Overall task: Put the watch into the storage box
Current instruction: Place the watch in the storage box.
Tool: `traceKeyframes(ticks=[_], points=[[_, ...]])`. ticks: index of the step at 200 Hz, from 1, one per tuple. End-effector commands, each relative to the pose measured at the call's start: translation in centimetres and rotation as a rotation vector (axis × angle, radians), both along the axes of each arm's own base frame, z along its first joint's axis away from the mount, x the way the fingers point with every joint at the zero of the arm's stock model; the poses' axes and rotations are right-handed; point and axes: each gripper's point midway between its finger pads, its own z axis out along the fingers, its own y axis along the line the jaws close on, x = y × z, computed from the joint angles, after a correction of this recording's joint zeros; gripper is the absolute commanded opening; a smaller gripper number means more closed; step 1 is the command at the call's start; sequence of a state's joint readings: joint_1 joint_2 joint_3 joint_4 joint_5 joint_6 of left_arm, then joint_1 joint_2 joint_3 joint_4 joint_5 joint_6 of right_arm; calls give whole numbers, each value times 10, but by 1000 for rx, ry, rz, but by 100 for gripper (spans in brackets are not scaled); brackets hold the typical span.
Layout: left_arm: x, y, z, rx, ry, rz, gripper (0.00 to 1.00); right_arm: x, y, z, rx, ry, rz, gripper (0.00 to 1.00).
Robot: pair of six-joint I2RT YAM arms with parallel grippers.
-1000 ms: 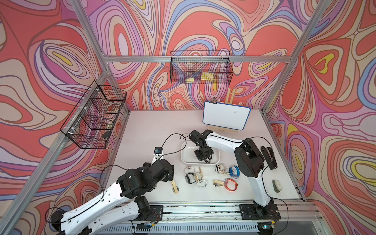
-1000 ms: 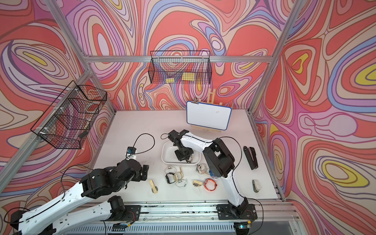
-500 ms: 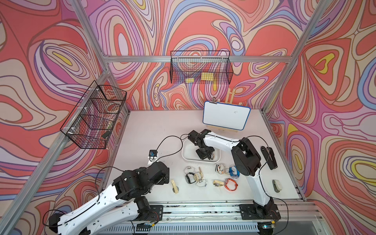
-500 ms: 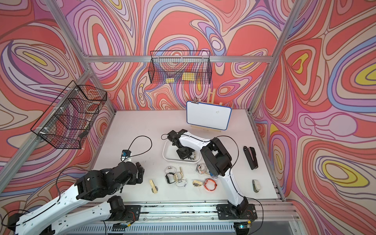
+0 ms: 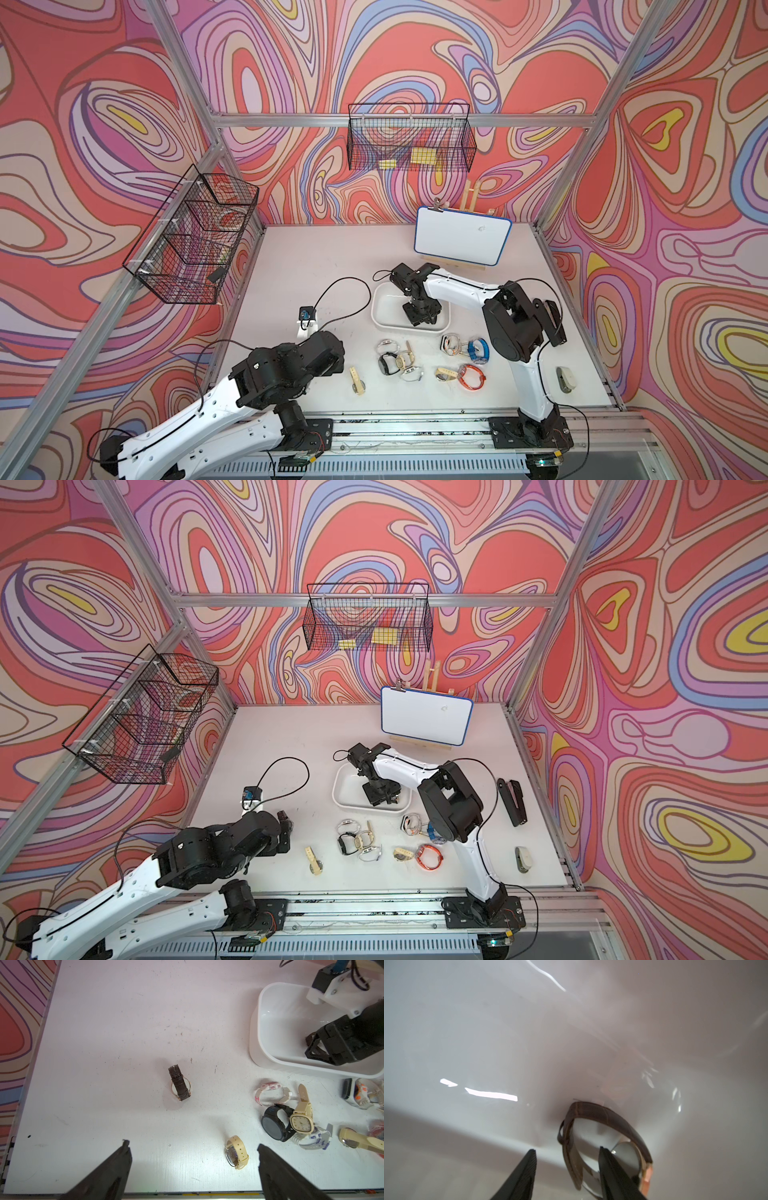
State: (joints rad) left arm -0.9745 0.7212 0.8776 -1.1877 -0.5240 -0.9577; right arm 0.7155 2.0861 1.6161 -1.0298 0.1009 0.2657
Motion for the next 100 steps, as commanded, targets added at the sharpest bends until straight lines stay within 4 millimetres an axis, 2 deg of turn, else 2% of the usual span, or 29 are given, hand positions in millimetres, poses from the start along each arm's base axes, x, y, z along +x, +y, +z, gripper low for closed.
traceKeyframes(ticks=[1,27,39,43,56,71,100], points=[[0,17,1,46,-18,65,100,0,28,48,208,-58,2,60],[6,24,-7,41,21,125,100,-6,43,98,382,-116,5,65],[12,20,-19,1,66,141,100,-10,46,114,441,-131,5,65],[15,18,-25,-16,81,145,100,-13,46,129,477,-151,9,66],[22,16,-46,-77,144,173,100,-22,47,146,538,-165,10,65],[29,17,-64,-137,176,216,96,-31,43,159,583,-178,3,65],[44,15,-81,-224,155,262,84,-44,30,169,628,-217,-20,65]])
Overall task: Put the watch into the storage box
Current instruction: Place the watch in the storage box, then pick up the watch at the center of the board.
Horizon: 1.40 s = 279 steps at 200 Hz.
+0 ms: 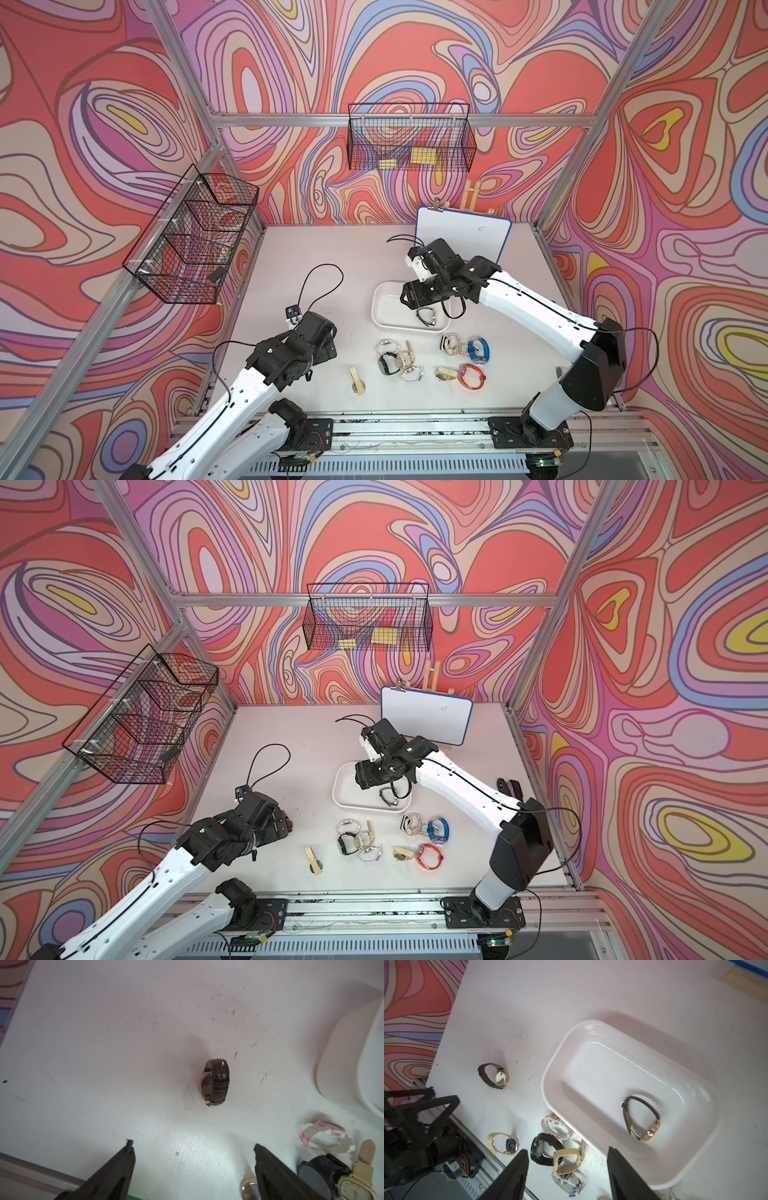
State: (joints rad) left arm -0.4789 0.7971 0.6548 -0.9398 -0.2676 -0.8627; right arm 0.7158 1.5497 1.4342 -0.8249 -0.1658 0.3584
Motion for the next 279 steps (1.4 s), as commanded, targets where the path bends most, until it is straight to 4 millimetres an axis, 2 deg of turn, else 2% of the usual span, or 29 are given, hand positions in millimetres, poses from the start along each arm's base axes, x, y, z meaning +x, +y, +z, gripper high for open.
traceKeyframes(ticks=[1,34,69,105,139,169,213,233,256,279], points=[[21,-21,-2,-133,-67,-29,84,-11,-1,-2,52,19,-15,65],[34,-24,-15,-158,-99,-12,70,-19,-14,-6,51,6,-40,64],[42,-21,-32,-122,-63,-10,64,-22,-18,-17,35,14,-47,64],[51,-17,-39,-71,-46,-9,57,-23,-19,-20,43,10,-54,63],[57,-15,-49,-25,-15,-19,41,-23,-24,-26,27,11,-67,63],[65,-15,-46,9,-19,-44,38,-24,-28,-27,14,5,-76,63],[72,-8,-40,106,29,-85,16,-27,-35,-25,8,-11,-89,62],[75,-7,-34,137,41,-105,11,-28,-39,-26,-5,-18,-94,62],[75,-6,-24,153,37,-122,9,-29,-43,-27,-13,-23,-103,62],[78,-10,-2,148,32,-155,10,-29,-52,-27,-19,-23,-134,62]])
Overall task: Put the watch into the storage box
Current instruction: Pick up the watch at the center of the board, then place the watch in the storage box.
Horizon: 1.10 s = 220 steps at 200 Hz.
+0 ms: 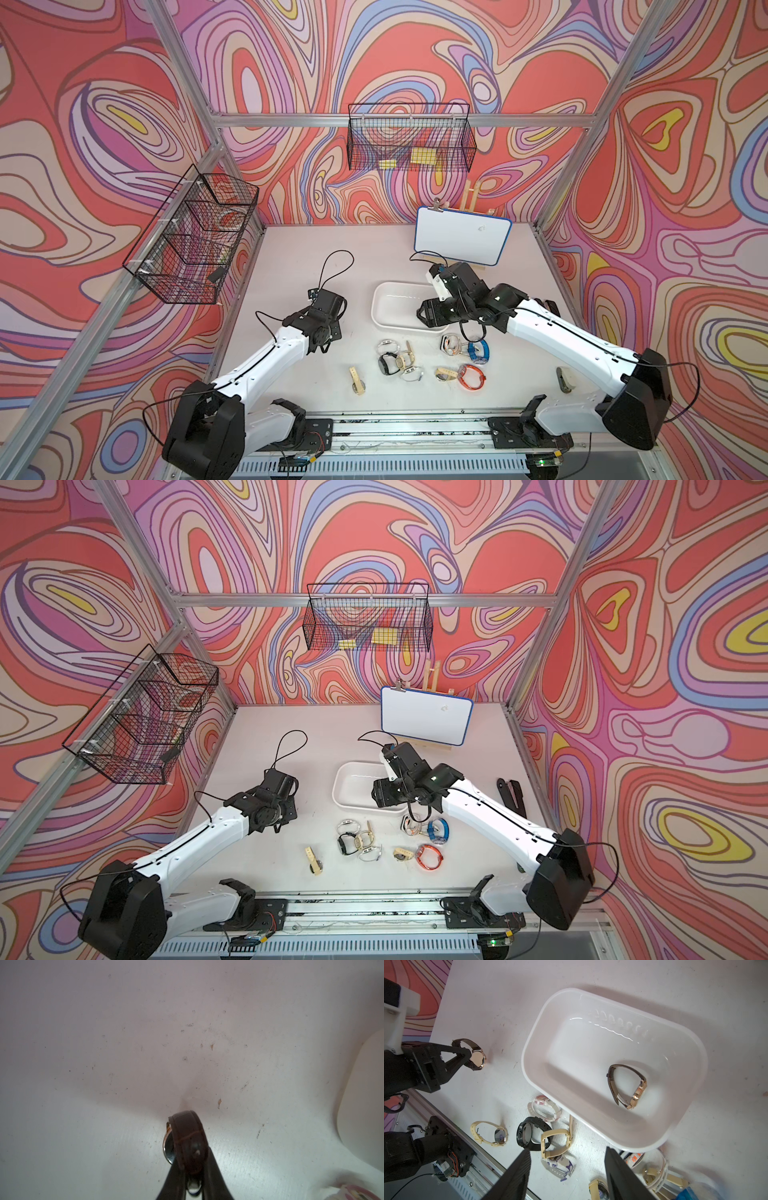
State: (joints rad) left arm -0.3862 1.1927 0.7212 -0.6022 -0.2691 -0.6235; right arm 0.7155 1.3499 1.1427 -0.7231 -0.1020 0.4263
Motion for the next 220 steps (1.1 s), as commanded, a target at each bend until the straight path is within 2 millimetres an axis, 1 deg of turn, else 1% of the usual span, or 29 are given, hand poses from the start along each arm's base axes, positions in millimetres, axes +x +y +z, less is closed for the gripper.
traceKeyframes(ticks=[1,12,29,44,54,70,82,90,110,127,146,164,179,220], points=[[-1,3,25,39,11,-38,10,-1,-13,2,-12,-14,-43,62],[2,0,39,47,10,-59,10,2,-21,0,-16,-6,-77,62],[10,-8,67,91,5,-106,10,6,-42,-3,-5,17,-147,62],[18,-24,94,156,7,-180,10,10,-62,-4,28,32,-209,61],[25,-37,112,209,6,-233,10,11,-78,-3,50,36,-252,61],[36,-66,132,281,18,-332,10,14,-105,-2,80,44,-337,62],[43,-89,138,336,40,-405,9,14,-121,-1,106,48,-389,61],[48,-103,140,376,54,-451,9,13,-128,0,124,52,-407,62],[59,-138,133,467,97,-547,8,13,-141,-2,138,57,-441,62],[69,-162,118,546,134,-611,7,11,-145,-5,142,64,-453,62],[81,-183,101,626,165,-664,5,10,-148,-6,147,63,-462,62],[90,-198,82,683,193,-700,4,7,-150,-4,148,56,-473,62],[96,-206,68,704,209,-723,4,4,-153,-1,143,48,-479,61],[100,-223,27,717,246,-772,4,-5,-157,7,142,32,-489,61]])
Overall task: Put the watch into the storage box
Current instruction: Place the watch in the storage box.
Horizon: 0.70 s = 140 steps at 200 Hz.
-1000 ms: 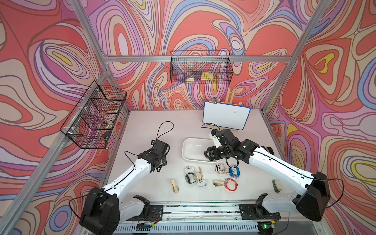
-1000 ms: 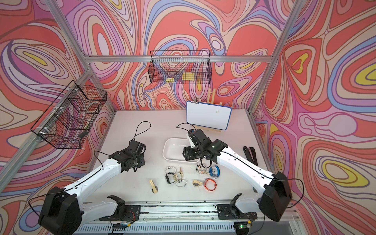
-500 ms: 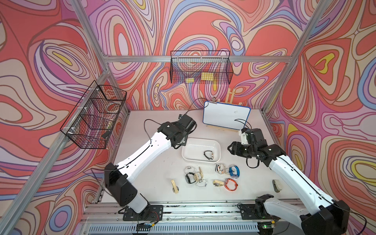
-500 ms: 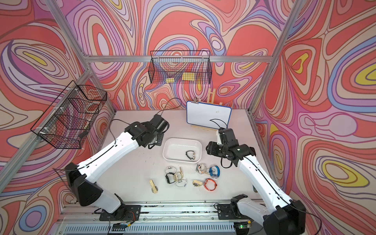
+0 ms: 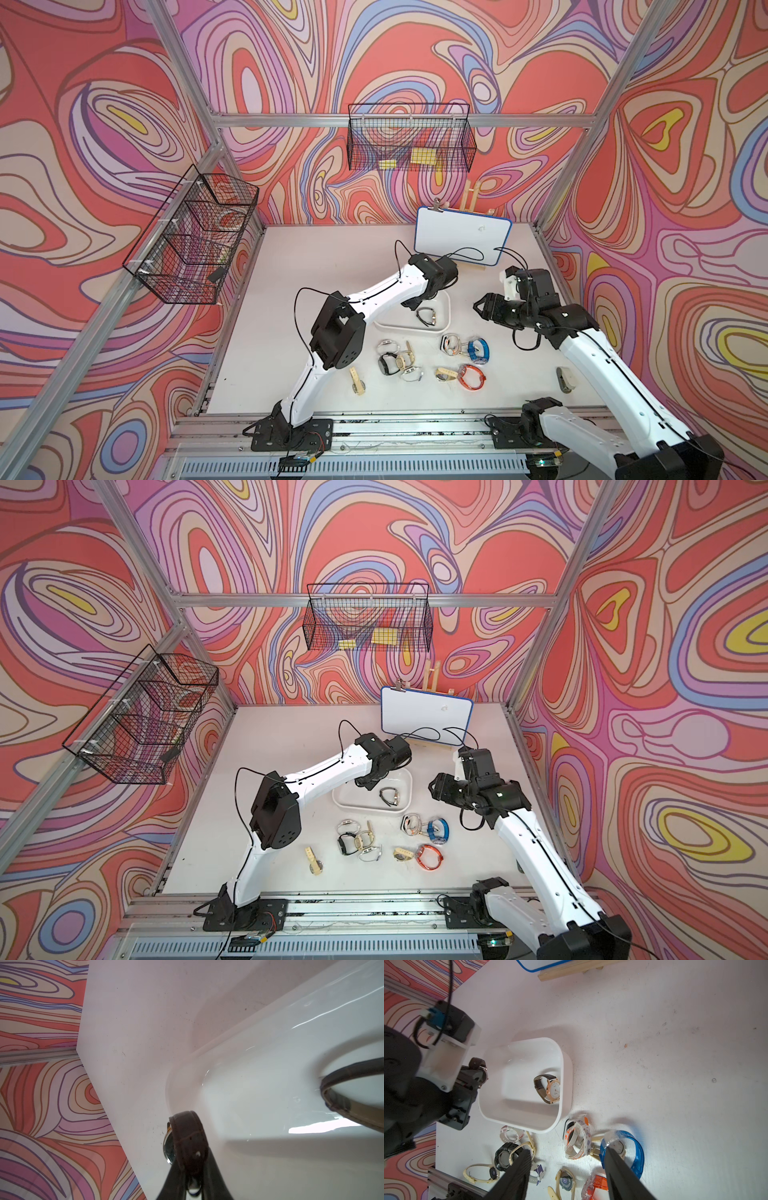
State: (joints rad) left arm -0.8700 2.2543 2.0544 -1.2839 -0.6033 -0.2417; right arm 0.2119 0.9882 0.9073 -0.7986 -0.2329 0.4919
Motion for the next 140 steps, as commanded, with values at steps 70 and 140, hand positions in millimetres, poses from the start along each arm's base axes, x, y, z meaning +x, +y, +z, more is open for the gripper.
traceKeyframes(ticks=[70,140], points=[[10,-14,-58,91,13,-69,5,-8,-1,5,12,-3,1,61],[-6,-24,-73,95,19,-113,20,-7,0,6,7,-7,17,62]])
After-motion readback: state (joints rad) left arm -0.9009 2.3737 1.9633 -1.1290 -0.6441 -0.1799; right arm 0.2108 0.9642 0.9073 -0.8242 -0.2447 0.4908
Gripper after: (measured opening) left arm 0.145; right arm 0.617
